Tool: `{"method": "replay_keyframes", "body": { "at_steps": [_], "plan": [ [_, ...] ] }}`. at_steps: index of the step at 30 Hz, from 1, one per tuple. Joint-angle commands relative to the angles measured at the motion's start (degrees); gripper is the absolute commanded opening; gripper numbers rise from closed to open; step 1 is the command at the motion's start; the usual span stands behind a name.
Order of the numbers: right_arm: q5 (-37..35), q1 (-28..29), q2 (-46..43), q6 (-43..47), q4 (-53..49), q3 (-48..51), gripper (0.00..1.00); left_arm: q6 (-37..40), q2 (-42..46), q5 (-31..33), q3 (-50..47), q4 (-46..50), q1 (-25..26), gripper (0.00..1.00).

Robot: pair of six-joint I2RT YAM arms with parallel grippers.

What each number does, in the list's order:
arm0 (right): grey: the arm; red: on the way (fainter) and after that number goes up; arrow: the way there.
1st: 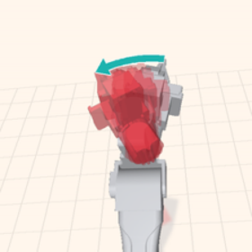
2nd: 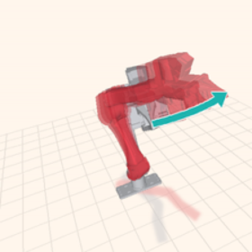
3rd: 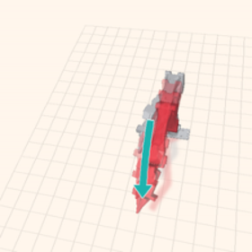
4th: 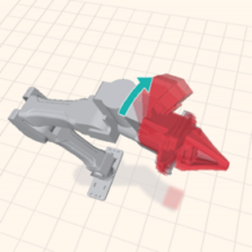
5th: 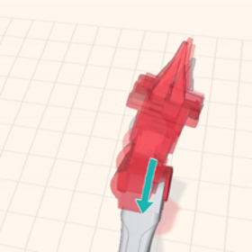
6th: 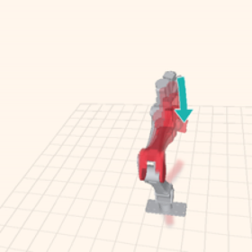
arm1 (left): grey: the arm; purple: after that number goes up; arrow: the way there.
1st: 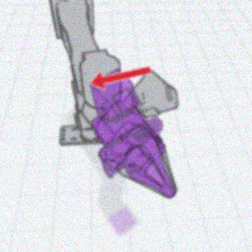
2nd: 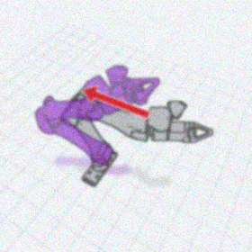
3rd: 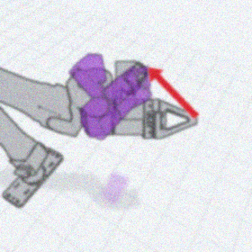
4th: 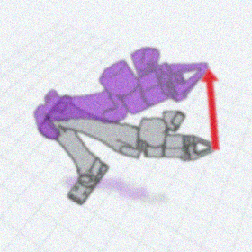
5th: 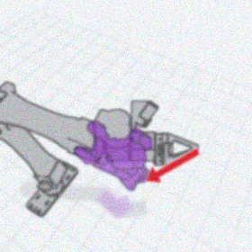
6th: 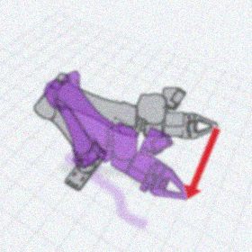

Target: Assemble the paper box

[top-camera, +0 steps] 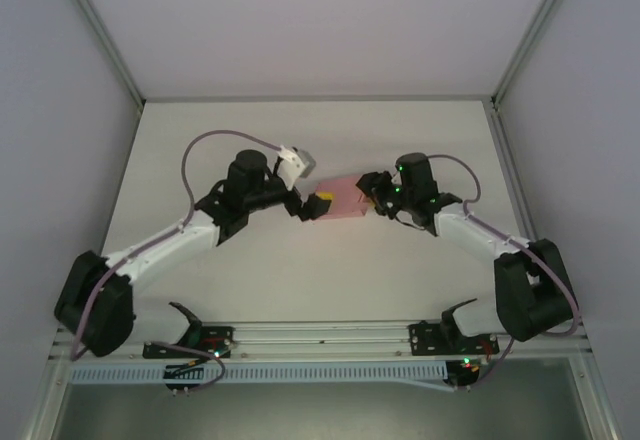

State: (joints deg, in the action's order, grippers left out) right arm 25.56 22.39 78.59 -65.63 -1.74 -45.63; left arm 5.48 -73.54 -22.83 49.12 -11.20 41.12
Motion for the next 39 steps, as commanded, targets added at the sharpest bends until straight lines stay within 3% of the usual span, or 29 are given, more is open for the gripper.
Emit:
{"method": "replay_keyframes", "body": {
  "at_steps": [1, 4, 8, 13, 19, 24, 27, 29, 33, 39],
  "plan": [
    [9.96, -1.43, -0.71, -0.54, -12.61, -5.61, 0.37, 17.14, 4.24, 3.74, -3.63, 3.87, 2.45, 1.00],
    [16.29, -2.04, -0.30, -5.57, -11.25, -6.38, 0.35, 18.35, 4.05, 4.85, -2.35, 5.92, 2.89, 1.00],
    [19.75, -1.92, 0.20, -12.82, -8.80, -5.99, 0.34, 20.83, 2.02, 11.28, -0.98, 7.08, 6.18, 1.00],
    [20.48, -2.08, -1.14, -14.18, -9.60, -6.70, 0.34, 24.47, -0.71, 21.12, 0.52, 9.56, 8.44, 1.00],
    [23.47, -2.45, -1.15, -14.62, -12.03, -6.74, 0.33, 26.72, -0.28, 24.91, 0.54, 12.44, 9.61, 1.00],
    [23.36, -2.54, -2.67, -15.52, -12.15, -6.83, 0.33, 27.09, 1.78, 30.72, -1.64, 13.30, 9.73, 0.93],
    [22.42, -2.51, -3.66, -17.19, -10.33, -6.36, 0.33, 26.52, 2.35, 29.68, -2.04, 12.88, 9.88, 0.93],
    [23.07, -2.54, -3.43, -17.74, -9.65, -6.31, 0.33, 26.43, 2.23, 29.56, -1.77, 13.04, 10.32, 0.90],
    [23.28, -2.40, -3.45, -18.66, -8.62, -5.37, 0.34, 26.63, 1.59, 30.72, -1.64, 12.11, 10.65, 0.68],
    [23.31, -1.21, -4.43, -21.15, -4.09, -3.70, 0.40, 26.04, 1.35, 31.44, -1.37, 11.62, 10.64, 0.52]
  ]
}}
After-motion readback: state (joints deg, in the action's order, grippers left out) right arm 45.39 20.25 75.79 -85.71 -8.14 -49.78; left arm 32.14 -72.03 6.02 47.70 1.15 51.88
